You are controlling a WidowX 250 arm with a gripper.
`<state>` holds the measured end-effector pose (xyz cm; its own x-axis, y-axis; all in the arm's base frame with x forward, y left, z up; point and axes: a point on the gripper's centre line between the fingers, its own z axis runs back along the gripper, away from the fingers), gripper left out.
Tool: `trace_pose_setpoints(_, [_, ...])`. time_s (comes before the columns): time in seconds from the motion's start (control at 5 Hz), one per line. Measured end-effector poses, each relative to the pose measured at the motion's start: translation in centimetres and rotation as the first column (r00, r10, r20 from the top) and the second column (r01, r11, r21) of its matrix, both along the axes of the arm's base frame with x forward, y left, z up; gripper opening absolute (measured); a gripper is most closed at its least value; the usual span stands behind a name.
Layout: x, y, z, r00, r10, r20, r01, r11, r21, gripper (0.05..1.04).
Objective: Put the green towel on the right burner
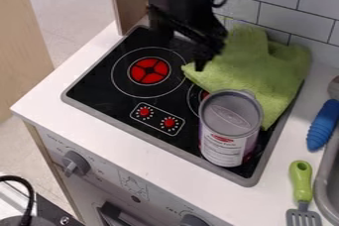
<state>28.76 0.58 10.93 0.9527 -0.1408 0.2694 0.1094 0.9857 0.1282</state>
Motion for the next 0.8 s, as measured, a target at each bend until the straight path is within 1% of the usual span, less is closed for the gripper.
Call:
trace_pose_setpoints(0.2, [0.0, 1.0, 0.1, 1.0, 0.024, 0.008, -0.024, 1.0, 0.016, 0.998])
trace_pose_setpoints(0.4, [-0.3, 3.0, -0.1, 0.996, 0.084, -0.035, -0.083, 0.996, 0.04, 0.998])
trace_pose_setpoints(0.6, [-0.1, 5.5, -1.3, 0.985, 0.153, -0.083, -0.147, 0.986, 0.076, 0.998])
trace_pose_setpoints(0.8, [-0.3, 7.6, -1.7, 0.971, 0.214, -0.104, -0.203, 0.974, 0.104, 0.998])
